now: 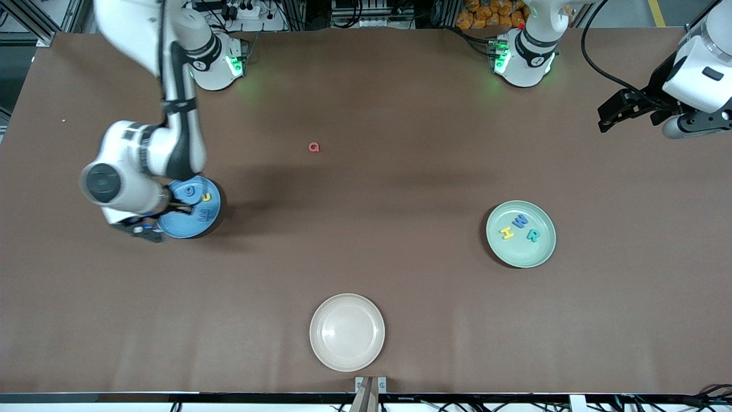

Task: Sort upper and lower case letters into plates
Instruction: 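Lift the pink w and carry it to the blue plate with the right gripper, then release the pink w on the blue plate with the right gripper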

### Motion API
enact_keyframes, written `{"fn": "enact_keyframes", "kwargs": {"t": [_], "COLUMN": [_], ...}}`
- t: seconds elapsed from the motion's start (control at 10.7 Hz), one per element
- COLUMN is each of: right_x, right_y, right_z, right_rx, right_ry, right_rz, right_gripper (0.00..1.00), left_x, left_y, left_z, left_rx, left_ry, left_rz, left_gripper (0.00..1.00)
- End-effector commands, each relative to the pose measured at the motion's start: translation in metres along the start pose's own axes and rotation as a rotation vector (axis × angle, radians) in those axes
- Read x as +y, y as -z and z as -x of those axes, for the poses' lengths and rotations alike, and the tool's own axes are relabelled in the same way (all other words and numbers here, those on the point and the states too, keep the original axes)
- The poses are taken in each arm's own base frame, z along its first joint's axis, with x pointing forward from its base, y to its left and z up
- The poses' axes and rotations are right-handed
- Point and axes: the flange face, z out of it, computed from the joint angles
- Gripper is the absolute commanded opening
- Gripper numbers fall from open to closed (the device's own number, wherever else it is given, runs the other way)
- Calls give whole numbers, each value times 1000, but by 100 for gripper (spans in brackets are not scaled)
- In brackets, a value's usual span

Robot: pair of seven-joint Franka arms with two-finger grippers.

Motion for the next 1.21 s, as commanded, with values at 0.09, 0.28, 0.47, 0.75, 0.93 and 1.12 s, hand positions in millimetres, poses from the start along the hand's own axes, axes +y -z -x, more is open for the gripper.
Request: {"fn": "enact_keyframes", "kwargs": {"t": [0.09, 0.28, 0.47, 0.75, 0.93, 1.12], "right_x": [25, 5, 5, 6, 6, 7], "right_y": [-39, -55, -62, -65, -66, -59], "right_z": [1, 9, 9, 9, 9, 9], "right_rx": [32, 29, 21, 17, 7, -5], "right_ry": [17, 54, 53, 92, 112, 110], "right_rz": [28, 30, 34, 33, 32, 18], "right_gripper": [0, 0, 2, 17, 100, 100], "left_x": [26, 47, 74, 118, 132, 149], "left_y": [4, 3, -4, -17, -22, -27], "left_z": [7, 14, 18, 25, 27, 33], "left_rx": [-6, -6, -18, -31, -37, -48], "left_ry": [-57, -95, -149, -227, -250, -282], "left_rz": [12, 8, 9, 41, 55, 57], "left_gripper": [100, 100, 100, 100, 100, 100]}}
